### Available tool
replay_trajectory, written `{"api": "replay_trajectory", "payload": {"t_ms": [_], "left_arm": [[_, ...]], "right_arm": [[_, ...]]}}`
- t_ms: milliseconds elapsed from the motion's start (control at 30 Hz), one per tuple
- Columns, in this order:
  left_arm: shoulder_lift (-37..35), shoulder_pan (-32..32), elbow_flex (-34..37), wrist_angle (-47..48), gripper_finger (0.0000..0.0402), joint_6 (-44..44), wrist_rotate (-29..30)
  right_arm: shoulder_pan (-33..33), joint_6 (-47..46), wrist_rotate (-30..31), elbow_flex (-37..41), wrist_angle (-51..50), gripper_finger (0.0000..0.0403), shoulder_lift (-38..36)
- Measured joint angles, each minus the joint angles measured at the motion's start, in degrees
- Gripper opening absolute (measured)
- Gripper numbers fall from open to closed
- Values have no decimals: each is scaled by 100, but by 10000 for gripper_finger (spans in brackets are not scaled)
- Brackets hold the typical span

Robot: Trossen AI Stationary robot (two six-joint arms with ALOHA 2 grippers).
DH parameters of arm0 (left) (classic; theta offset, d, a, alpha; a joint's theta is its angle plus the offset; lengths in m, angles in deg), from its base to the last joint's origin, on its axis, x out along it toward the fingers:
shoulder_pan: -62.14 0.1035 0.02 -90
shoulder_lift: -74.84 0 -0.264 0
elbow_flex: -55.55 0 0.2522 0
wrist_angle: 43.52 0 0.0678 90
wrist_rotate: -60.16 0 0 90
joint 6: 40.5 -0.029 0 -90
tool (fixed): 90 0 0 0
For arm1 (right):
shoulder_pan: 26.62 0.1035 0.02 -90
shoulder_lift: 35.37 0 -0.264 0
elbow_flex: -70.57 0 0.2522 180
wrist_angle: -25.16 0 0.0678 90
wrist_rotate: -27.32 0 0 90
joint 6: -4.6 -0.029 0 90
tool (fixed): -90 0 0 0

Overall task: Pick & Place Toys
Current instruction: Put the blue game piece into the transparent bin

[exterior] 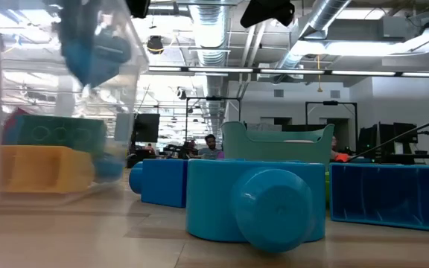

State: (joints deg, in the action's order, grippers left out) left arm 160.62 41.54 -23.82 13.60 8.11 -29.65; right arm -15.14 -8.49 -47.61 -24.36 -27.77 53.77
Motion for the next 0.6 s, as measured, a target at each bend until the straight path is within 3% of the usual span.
{"api": "replay_trajectory", "payload": {"t_ms": [267,600], "left_arm": [[88,0,-122,-155,130,-328,-206],[-589,-389,-122,1081,131,-302,-614]], "right_arm": [[4,1,0,0,-111,0,0],[4,10,0,0,-123,0,0]]}}
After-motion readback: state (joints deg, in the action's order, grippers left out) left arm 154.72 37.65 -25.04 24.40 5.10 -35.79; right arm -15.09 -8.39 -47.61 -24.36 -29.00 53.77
